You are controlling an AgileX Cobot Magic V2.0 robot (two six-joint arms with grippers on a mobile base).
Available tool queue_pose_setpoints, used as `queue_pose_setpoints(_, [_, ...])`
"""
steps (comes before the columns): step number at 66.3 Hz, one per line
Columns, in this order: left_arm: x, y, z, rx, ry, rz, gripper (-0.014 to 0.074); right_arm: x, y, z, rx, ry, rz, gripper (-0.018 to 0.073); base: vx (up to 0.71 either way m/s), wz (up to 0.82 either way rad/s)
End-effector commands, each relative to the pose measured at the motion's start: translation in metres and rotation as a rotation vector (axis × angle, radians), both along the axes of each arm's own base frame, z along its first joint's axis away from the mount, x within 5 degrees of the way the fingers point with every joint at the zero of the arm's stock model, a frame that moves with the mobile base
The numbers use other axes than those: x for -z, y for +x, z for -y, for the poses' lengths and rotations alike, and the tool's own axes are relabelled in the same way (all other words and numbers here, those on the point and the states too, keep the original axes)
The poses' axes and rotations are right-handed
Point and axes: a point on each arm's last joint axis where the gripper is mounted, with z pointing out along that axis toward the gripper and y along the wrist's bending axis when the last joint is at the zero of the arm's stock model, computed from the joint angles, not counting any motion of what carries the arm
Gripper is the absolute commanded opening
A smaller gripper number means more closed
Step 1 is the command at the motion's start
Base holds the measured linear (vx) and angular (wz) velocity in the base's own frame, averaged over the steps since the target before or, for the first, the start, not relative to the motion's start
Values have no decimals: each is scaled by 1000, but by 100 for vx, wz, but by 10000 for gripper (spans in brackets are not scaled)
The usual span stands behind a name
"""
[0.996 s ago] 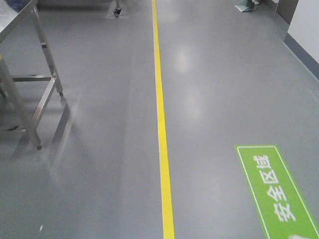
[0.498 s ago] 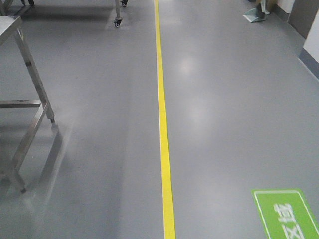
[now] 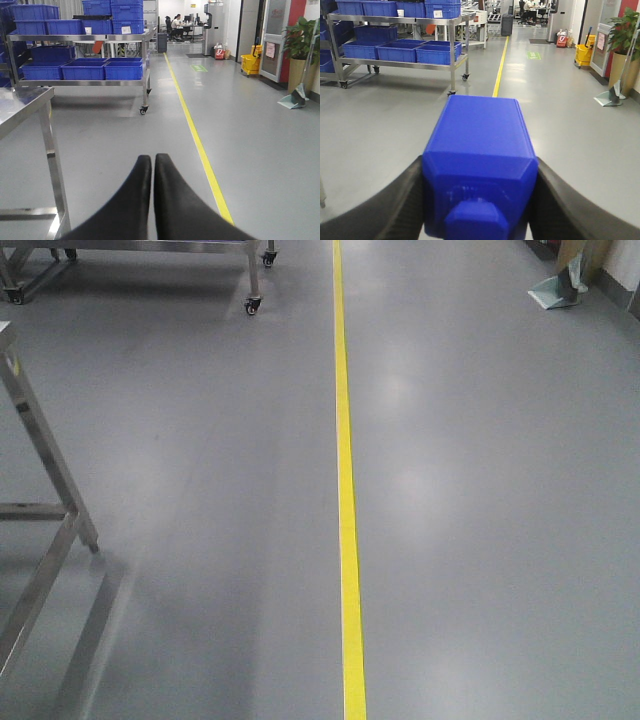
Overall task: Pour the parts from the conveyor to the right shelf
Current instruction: 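Drive along the yellow floor line carrying the part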
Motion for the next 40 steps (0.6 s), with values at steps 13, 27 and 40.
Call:
queue_pose_setpoints(13, [-14,-2,0,7,-15,103,-6,-15,-3,1,16,6,102,-1,74,2])
queue_pose_setpoints(27, [-14,-2,0,7,-15,103,-6,-15,-3,1,16,6,102,-1,76,-4])
queue_pose_setpoints(40, [-14,-2,0,7,-15,103,-6,-15,-3,1,16,6,102,-1,75,-7])
